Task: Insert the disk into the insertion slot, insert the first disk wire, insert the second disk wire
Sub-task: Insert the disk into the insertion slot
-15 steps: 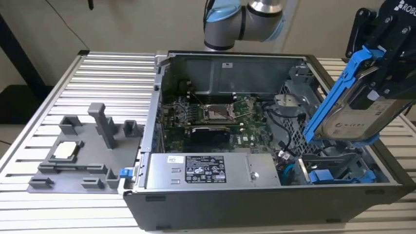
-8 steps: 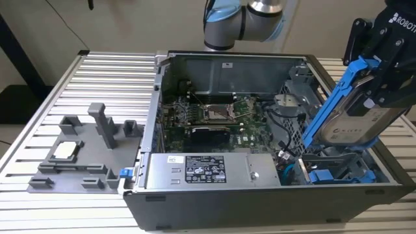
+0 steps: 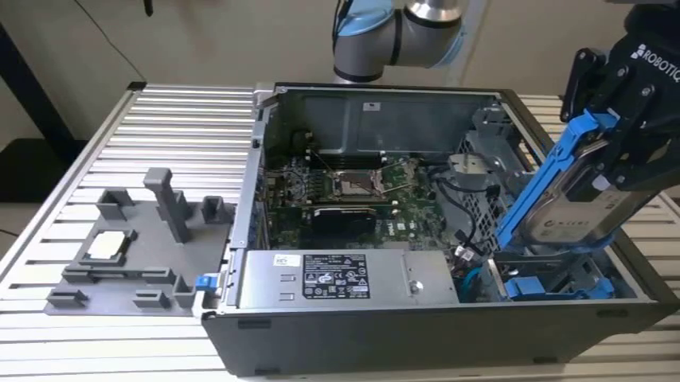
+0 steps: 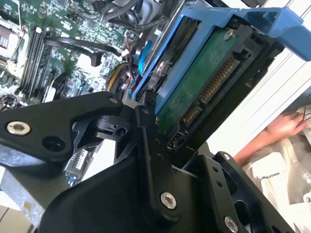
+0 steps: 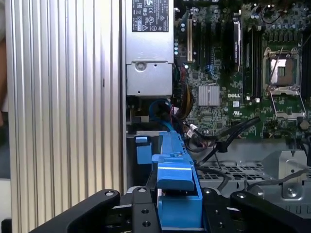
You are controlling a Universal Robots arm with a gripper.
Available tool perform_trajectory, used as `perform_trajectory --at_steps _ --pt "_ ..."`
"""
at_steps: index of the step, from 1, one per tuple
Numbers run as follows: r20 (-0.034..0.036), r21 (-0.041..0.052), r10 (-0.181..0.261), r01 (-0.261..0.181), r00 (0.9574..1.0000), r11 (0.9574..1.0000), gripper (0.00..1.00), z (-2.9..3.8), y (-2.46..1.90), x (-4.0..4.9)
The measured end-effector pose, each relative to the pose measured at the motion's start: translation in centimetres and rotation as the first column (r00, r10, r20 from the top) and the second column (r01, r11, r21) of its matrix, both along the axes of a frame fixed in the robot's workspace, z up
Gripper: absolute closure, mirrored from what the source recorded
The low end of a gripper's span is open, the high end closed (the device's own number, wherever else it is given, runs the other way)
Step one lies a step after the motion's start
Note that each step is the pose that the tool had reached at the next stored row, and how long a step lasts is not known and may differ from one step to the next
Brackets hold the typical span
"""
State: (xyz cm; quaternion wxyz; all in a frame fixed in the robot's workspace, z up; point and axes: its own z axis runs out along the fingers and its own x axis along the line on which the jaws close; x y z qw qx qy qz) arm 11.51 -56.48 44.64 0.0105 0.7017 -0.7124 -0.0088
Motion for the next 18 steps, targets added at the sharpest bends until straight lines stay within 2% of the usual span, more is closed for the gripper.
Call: perform_trajectory --at_steps 7,13,18 --pt "-0.0009 0.0044 0.0 0.0 1.0 1.0 0.67 -0.86 -0.14 0.41" --pt "-0.002 0.014 0.0 0.0 1.0 0.9999 0.67 -1.6 -0.2 0.6" --pt "-0.0054 0.0149 0.0 0.0 1.0 0.9999 0.67 -2.16 -0.37 0.89"
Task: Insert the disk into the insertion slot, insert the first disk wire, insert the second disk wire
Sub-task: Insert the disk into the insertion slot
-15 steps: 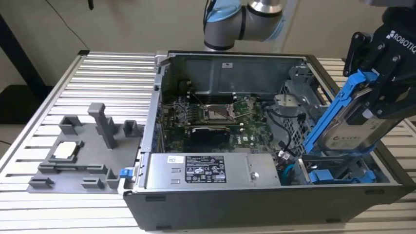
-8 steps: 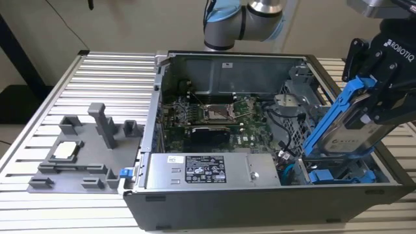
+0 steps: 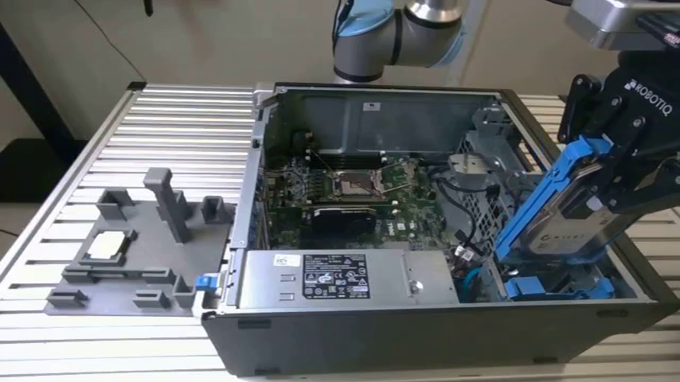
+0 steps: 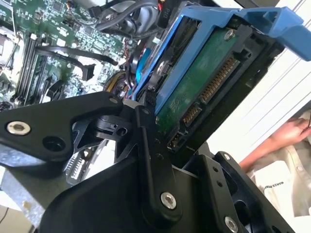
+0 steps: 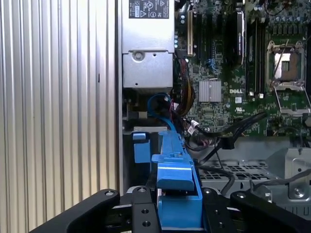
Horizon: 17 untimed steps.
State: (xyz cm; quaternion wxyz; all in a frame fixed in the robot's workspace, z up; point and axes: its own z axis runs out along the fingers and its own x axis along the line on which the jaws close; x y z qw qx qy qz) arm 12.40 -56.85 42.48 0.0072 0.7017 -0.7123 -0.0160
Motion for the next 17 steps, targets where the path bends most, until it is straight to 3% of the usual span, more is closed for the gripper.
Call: perform_trajectory --at_steps 8,17 --pt "-0.0006 0.0007 0.0 0.0 1.0 1.0 0.67 -0.63 -0.39 0.16" --pt "-0.0006 0.0011 0.0 0.0 1.0 1.0 0.67 -1.93 -0.54 0.44"
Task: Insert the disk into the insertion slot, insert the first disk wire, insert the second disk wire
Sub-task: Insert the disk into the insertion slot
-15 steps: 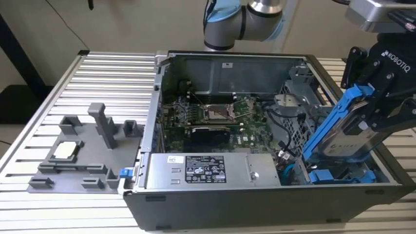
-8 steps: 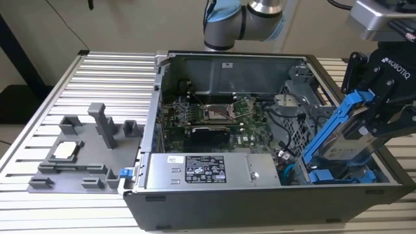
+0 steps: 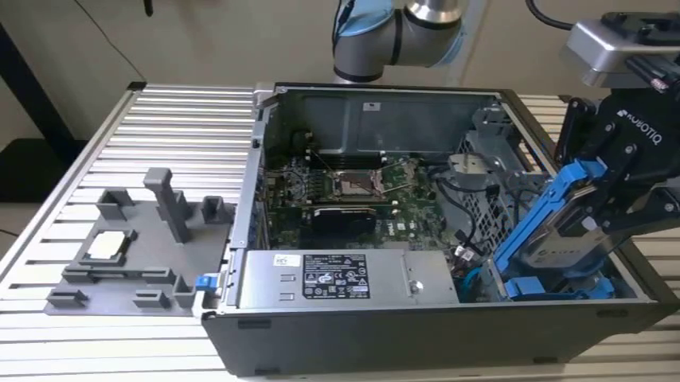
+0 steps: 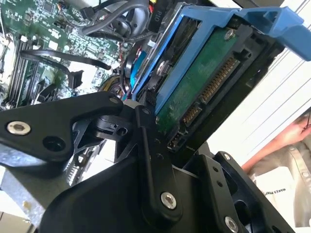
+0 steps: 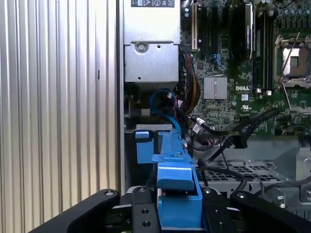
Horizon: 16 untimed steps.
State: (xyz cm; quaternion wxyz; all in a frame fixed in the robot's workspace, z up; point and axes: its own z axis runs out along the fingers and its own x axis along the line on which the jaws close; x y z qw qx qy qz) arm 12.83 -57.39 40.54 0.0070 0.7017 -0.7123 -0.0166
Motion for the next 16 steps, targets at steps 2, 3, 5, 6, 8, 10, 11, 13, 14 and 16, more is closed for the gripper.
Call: perform_trajectory --at_steps 2,3,5,6,8,10,11,13,14,16 --pt "0.0 0.0001 0.0 0.0 1.0 1.0 0.67 -0.36 -0.02 0.01" --pt "0.0 0.0002 0.0 0.0 1.0 1.0 0.67 -0.55 -0.02 0.02" --pt "0.0 0.0001 0.0 0.0 1.0 1.0 0.67 -0.92 -0.03 0.03" --pt "0.0 0.0001 0.0 0.0 1.0 1.0 0.67 -1.11 -0.02 0.03" --pt "0.0 0.0001 0.0 0.0 1.0 1.0 0.67 -1.46 -0.03 0.03" --pt "0.0 0.0001 0.0 0.0 1.0 1.0 0.67 -1.83 -0.02 0.03" --pt "0.0 0.0001 0.0 0.0 1.0 1.0 0.67 -2.01 -0.03 0.02" --pt "0.0002 0.0001 0.0 0.0 1.0 1.0 0.67 -2.38 -0.03 -0.05" --pt "0.0003 0.0001 0.0 0.0 1.0 1.0 0.67 -2.56 -0.03 -0.1" --pt "0.0001 0.0 0.0 0.0 1.0 1.0 0.67 -2.91 -0.03 -0.22"
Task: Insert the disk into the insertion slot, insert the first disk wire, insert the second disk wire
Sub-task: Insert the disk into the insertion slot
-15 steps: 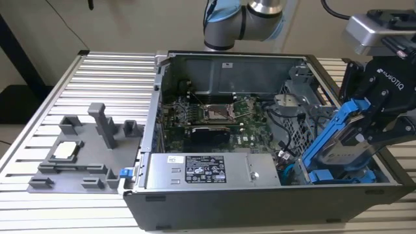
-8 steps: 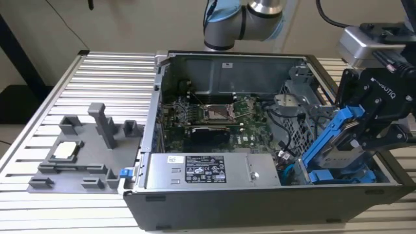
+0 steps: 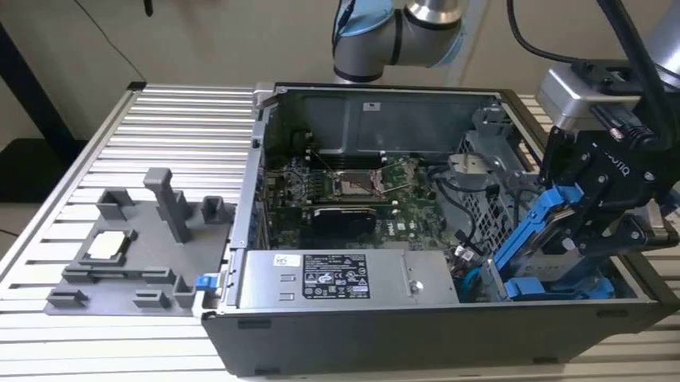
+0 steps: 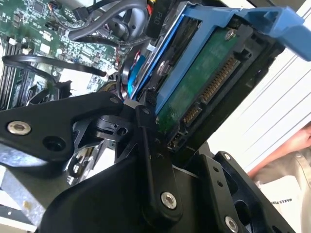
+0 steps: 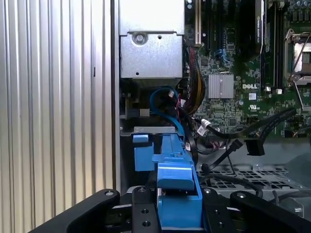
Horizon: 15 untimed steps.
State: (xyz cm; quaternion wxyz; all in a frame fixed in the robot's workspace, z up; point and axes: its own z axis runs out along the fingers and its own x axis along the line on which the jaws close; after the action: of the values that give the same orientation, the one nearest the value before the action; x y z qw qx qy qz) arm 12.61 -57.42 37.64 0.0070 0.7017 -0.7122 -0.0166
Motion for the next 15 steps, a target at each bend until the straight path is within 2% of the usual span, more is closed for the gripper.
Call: perform_trajectory --at_steps 3,10,12,13,15 --pt "0.0 0.0004 0.0 0.0 1.0 1.0 0.67 -0.49 0.0 -0.07" --pt "-0.0002 0.0006 0.0 0.0 1.0 1.0 0.67 -0.52 0.0 -0.09" --pt "0.0 0.0004 0.0 0.0 1.0 1.0 0.66 -0.52 0.0 -0.09" --pt "0.0 0.0004 0.0 0.0 1.0 1.0 0.59 -0.52 0.0 -0.09" --pt "0.0 0.0004 0.0 0.0 1.0 1.0 0.59 -0.53 0.0 -0.09"
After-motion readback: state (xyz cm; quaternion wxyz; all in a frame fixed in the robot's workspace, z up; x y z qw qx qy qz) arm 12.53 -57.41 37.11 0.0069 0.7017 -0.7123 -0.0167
